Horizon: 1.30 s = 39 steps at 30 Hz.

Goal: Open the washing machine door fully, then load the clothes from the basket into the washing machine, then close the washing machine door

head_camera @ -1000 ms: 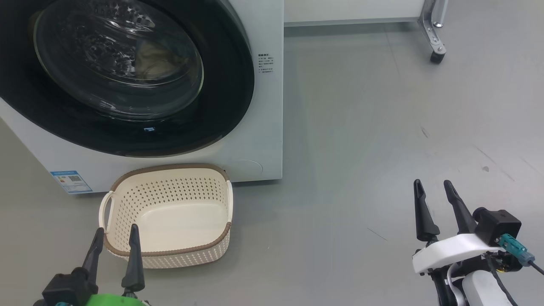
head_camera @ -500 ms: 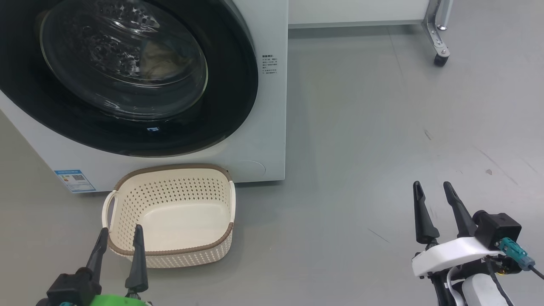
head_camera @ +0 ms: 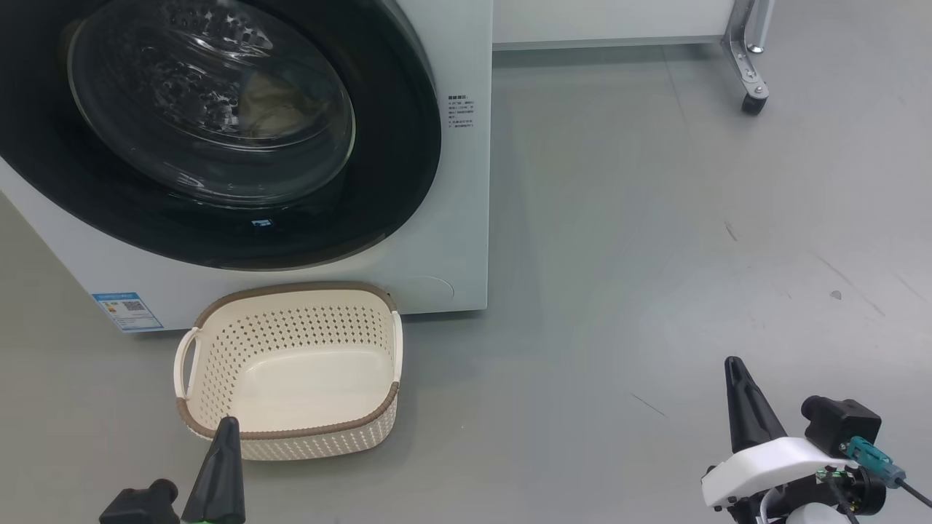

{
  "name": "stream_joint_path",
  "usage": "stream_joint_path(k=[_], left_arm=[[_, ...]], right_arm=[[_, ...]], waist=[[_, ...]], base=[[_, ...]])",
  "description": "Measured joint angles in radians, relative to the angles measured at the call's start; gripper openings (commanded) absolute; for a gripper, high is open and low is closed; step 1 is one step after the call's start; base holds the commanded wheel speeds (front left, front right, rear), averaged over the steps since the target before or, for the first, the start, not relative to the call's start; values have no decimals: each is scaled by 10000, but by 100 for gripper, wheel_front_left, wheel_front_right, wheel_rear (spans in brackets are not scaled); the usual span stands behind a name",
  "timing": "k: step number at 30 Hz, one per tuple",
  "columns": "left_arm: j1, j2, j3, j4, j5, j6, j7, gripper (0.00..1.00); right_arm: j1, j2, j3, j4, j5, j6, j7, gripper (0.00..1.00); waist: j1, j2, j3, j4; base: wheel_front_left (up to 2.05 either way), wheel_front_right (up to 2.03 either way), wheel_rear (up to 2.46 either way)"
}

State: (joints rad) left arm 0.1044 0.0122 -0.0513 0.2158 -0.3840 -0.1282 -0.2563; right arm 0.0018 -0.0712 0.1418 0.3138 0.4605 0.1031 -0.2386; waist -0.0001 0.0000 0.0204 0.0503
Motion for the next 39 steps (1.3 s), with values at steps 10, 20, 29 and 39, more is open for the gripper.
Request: stream_joint_path(k=[10,20,29,39], left_arm=[[-6,2,-40,-52,-1530,0,267,0],[-26,35,79,-52,-2788,0,604,0],[-89,100,127,-44,-3988,2,895,0],[-279,232,163,-15,-5287,6,1233,0]], right_arm=[[-4,17,-276,-4,1329,2,357,0],[-30,58,-571,-13,2441,12,748,0],[-120,82,-819,-31,3494,13,1085,0],[-139,98,-1101,-65,4646,15,1444,0]], waist=[[0,0,-17,-58],[0,0,-33,-114],[0,0,-49,-161],[0,0,-66,-213]], base=[[0,0,0],[0,0,0],[0,0,0],[0,0,0]])
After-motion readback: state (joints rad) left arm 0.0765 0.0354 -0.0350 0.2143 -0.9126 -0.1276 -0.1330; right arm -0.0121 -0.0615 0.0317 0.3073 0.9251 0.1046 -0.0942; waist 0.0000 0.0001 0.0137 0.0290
